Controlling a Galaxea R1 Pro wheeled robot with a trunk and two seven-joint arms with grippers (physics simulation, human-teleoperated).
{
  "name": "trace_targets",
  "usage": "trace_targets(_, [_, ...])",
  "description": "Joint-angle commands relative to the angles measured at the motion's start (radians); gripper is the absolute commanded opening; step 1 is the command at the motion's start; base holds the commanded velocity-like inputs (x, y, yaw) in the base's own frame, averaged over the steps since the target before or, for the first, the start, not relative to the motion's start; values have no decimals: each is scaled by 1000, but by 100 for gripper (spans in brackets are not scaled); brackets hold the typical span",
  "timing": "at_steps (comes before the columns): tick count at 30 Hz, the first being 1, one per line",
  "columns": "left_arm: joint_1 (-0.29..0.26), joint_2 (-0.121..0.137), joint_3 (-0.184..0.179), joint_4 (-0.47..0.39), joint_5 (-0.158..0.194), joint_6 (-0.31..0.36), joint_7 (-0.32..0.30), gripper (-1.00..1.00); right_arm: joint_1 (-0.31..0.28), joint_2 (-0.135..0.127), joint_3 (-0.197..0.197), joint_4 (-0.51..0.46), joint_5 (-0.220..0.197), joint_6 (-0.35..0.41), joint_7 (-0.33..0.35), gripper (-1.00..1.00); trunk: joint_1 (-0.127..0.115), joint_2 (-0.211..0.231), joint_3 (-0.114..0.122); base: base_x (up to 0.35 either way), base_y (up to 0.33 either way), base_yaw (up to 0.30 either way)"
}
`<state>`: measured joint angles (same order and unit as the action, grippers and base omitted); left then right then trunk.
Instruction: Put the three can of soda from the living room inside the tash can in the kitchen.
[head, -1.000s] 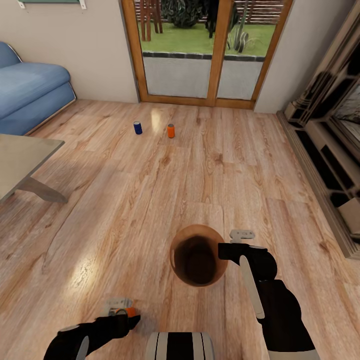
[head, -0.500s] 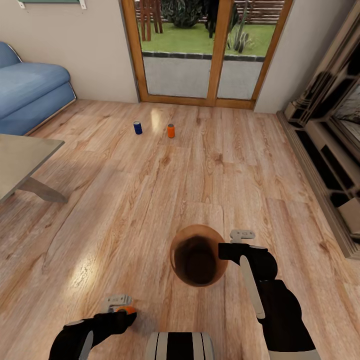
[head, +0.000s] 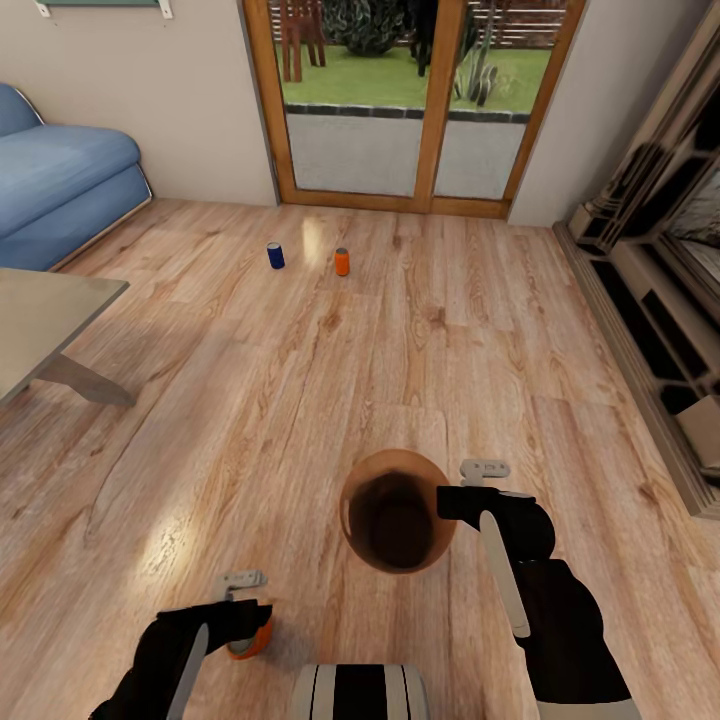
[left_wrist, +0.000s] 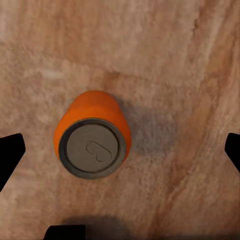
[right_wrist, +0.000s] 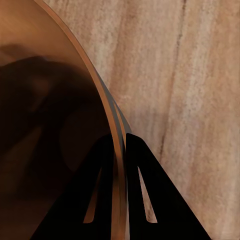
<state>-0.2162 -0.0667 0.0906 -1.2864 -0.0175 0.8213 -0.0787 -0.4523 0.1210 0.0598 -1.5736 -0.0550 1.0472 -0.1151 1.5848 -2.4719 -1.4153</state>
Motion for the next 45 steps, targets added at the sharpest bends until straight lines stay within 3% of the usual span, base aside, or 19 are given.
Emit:
trace_targets(1, [-2,0,0,5,0,0,2,100,0,0,0,0,-19,0,5,-100,0,0,0,0,0,0])
trace_targets(6, [-4,1,0,35,-1,-25,6,100,0,0,0,0,-19,0,5,-100,0,0,0,0,0,0])
trace_targets(14, [-77,1,0,247,-1,-165,57,100,0,0,0,0,-19,0,5,-100,0,0,0,0,0,0])
trace_targets(27, [-99,4,-1,349,0,-221,71,100,0,0,0,0,-19,0,5,-100,0,0,0,0,0,0])
trace_targets(34, [-110,9,-1,437,2,-282,89,100,0,1,0,0,-19,0,6,-100,0,0,0,0,0,0])
trace_targets(37, [-140,11,-1,514,1,-331,111,100,0,0,0,0,-19,0,6,-100,0,0,0,0,0,0])
trace_targets(45, [-159,14,0,537,1,-350,117,100,0,1,0,0,-19,0,6,-100,0,0,0,0,0,0])
